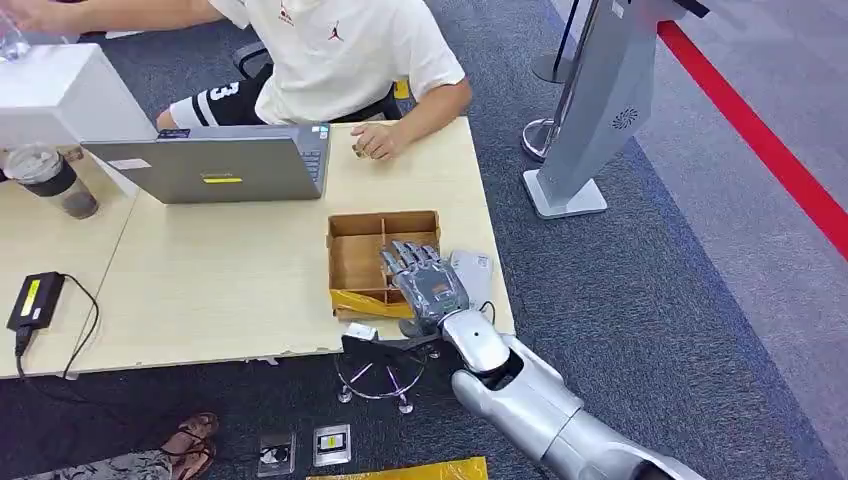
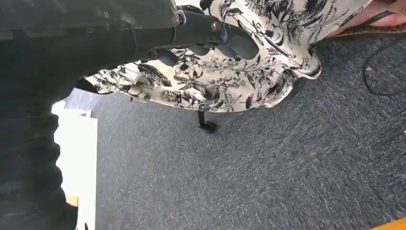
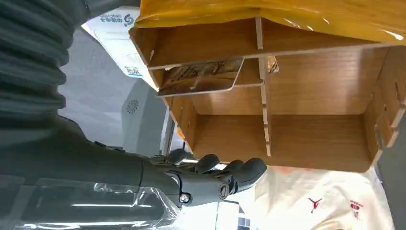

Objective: Pass the card to the sensor for recognition and then transmit it.

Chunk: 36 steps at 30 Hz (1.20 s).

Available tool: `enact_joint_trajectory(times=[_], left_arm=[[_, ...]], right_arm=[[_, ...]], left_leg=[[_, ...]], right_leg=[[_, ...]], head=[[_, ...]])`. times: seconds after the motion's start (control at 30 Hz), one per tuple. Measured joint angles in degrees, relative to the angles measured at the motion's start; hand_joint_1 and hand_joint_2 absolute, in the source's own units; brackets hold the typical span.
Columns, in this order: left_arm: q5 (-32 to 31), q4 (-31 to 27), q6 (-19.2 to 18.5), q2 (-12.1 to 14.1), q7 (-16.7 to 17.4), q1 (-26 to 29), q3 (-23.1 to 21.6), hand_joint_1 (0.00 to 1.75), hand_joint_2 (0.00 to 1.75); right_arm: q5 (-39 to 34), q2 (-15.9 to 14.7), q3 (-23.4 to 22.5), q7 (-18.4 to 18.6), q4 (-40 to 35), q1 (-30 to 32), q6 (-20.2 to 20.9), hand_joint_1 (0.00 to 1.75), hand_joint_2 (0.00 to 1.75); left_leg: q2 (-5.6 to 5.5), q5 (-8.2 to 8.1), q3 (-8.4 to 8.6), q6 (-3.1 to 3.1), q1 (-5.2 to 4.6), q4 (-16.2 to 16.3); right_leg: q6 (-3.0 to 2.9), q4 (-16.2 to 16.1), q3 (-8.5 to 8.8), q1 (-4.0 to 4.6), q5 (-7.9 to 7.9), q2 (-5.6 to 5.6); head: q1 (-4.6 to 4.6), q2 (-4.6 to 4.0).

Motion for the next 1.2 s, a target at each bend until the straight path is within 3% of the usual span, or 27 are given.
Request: enact_joint_trajectory(times=[0.5,0.73,1.2], left_arm=[[-1.77,0.00,-0.02,0.00,0.02,0.01,0.00,0.00,1.75],[-1.95,0.00,0.00,0.00,0.02,0.02,0.00,0.00,1.75],[-1.88,0.00,0.11,0.00,0.02,0.03,0.02,0.00,1.75]], right_arm=[[0.94,0.96,-2.34,0.81,4.70,-0.58,-2.51,0.28,1.75],[1.14,0.79,-3.85,1.27,5.77,-0.58,-3.19,0.52,1.75],[2.21,0.68,-5.44,1.27,6.25,-0.61,-3.30,0.56,1.75]], left_leg=[[0.01,0.00,0.01,0.00,0.00,0.00],[0.02,0.00,0.01,0.00,0.00,0.01],[0.03,0.00,0.00,0.00,0.00,0.01]], right_leg=[[0.00,0.00,-0.01,0.00,0.00,0.03],[0.00,0.00,-0.02,0.00,0.00,0.04],[0.00,0.00,-0.01,0.00,0.00,0.06]], head=[[0.02,0.00],[0.02,0.00],[0.02,0.00]])
